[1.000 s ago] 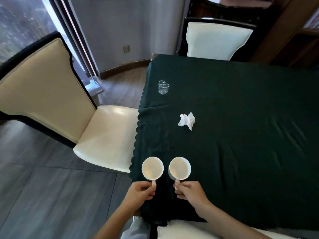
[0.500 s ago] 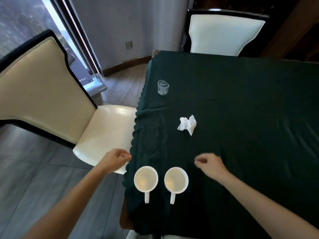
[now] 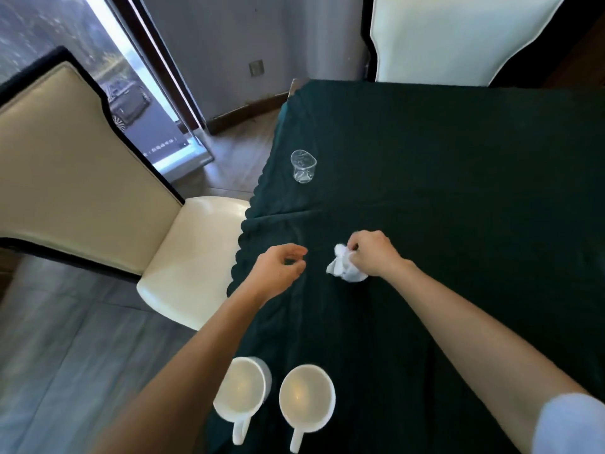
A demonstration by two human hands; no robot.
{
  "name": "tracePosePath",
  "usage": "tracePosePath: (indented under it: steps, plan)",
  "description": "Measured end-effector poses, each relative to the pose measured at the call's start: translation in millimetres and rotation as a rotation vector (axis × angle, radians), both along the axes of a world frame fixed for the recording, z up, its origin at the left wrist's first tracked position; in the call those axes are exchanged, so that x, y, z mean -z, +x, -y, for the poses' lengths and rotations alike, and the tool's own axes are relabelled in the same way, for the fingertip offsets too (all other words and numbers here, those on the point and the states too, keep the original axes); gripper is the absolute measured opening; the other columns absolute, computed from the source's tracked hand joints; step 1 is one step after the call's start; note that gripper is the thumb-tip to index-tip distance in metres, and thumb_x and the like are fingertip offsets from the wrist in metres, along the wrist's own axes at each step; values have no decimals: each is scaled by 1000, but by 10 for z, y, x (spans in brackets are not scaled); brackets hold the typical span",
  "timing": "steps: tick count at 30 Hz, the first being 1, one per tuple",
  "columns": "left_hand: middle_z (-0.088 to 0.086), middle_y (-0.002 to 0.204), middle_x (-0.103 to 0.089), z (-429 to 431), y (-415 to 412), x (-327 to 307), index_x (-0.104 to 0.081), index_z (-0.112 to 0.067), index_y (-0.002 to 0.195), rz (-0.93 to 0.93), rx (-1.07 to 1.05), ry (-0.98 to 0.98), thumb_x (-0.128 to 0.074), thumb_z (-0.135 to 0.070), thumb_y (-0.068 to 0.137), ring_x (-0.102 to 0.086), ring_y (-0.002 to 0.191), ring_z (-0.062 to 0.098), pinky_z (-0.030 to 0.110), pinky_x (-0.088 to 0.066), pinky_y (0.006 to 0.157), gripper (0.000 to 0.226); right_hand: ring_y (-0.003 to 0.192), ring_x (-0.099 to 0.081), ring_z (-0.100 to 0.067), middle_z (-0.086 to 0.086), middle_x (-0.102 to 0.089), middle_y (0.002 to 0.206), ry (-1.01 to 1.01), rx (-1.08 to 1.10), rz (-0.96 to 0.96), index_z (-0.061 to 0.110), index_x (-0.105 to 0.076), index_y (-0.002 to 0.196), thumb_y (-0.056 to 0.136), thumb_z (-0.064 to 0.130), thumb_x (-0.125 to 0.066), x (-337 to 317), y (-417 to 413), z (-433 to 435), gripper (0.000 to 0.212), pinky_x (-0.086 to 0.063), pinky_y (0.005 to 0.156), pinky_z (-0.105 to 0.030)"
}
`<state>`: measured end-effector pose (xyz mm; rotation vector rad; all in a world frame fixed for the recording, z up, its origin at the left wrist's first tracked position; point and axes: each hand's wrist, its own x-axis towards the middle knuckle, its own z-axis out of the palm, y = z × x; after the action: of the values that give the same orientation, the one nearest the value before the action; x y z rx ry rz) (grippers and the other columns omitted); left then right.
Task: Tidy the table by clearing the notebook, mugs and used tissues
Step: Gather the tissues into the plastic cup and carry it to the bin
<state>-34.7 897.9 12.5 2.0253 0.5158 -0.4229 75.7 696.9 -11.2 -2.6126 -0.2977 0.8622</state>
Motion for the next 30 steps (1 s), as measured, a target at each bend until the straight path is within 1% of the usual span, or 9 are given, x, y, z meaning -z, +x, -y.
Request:
tracePosePath:
  steps: [2, 4, 8, 11, 14, 18, 21, 25, 30]
  plan:
    - [-4, 142, -61, 56, 77, 2, -58, -30, 148, -31, 58, 5, -78, -25, 91, -67, 119, 18, 36, -57, 100, 61, 91, -74, -23, -11, -77, 104, 119, -11, -166, 15, -79, 101, 92, 12, -67, -55, 56, -18, 16, -61, 71, -31]
    - [-7, 143, -60, 138, 112, 2, -54, -33, 152, -54, 100, -22, -83, -34, 86, -63, 124, 20, 42, -54, 108, 72, 77, -76, -19, -14, -79, 93, 374, 50, -366, 8, -79, 97, 91, 9, -75, -131, 82, -84, 7, -61, 63, -25]
    - [6, 93, -84, 252, 198, 110, -80, -16, 103, -15, -62, -45, -69, -25, 95, -80, 91, 31, 56, -63, 89, 16, 76, -75, -20, -14, -78, 90, 512, 96, -503, -1, -77, 101, 97, 7, -68, -89, 318, -260, 12, -62, 61, -26]
    - [12, 85, -83, 197, 183, 192, -79, -9, 91, -49, -166, -45, -65, -20, 97, -80, 84, 34, 57, -63, 86, 19, 84, -77, -24, -12, -82, 96, 401, 35, -147, 8, -80, 96, 93, 11, -66, -17, 591, -463, 15, -66, 74, -35]
    - [20, 91, -80, 110, 129, 244, -76, -2, 89, -80, -137, -22, -63, -22, 95, -71, 67, 20, 47, -64, 79, 25, 113, -67, -33, -13, -72, 121, 367, 27, 348, 17, -69, 129, 89, 24, -72, -34, 922, -741, 41, -52, 101, -38]
    - [19, 78, -69, 11, 36, 289, -69, 7, 91, -87, -163, -40, -60, -25, 90, -59, 71, 19, 39, -52, 69, 33, 145, -29, -44, -24, -19, 165, 272, -22, 339, 29, -23, 163, 84, 36, -80, -69, 1339, -1130, 97, -36, 115, -49]
    - [14, 76, -65, -18, -28, 313, -70, 6, 88, -86, -200, -88, -61, -27, 90, -58, 73, 20, 40, -50, 72, 34, 151, -14, -48, -25, 6, 170, 144, -56, 318, 36, -11, 164, 80, 32, -83, -91, 1549, -1388, 111, -36, 116, -54]
    - [28, 90, -74, -5, -62, 285, -71, 3, 84, -68, -202, -100, -63, -29, 92, -64, 75, 21, 55, -60, 85, 34, 144, -31, -44, -21, -16, 165, 66, -57, 225, 35, -22, 161, 81, 28, -83, -16, 1619, -1575, 101, -45, 97, -53]
    - [25, 83, -71, -107, -110, 256, -71, 3, 85, -60, -237, -106, -63, -28, 93, -62, 75, 20, 59, -58, 91, 32, 119, -60, -41, -21, -62, 133, 131, 28, 282, 11, -60, 133, 92, 14, -62, 139, 1475, -1577, 42, -51, 90, -42]
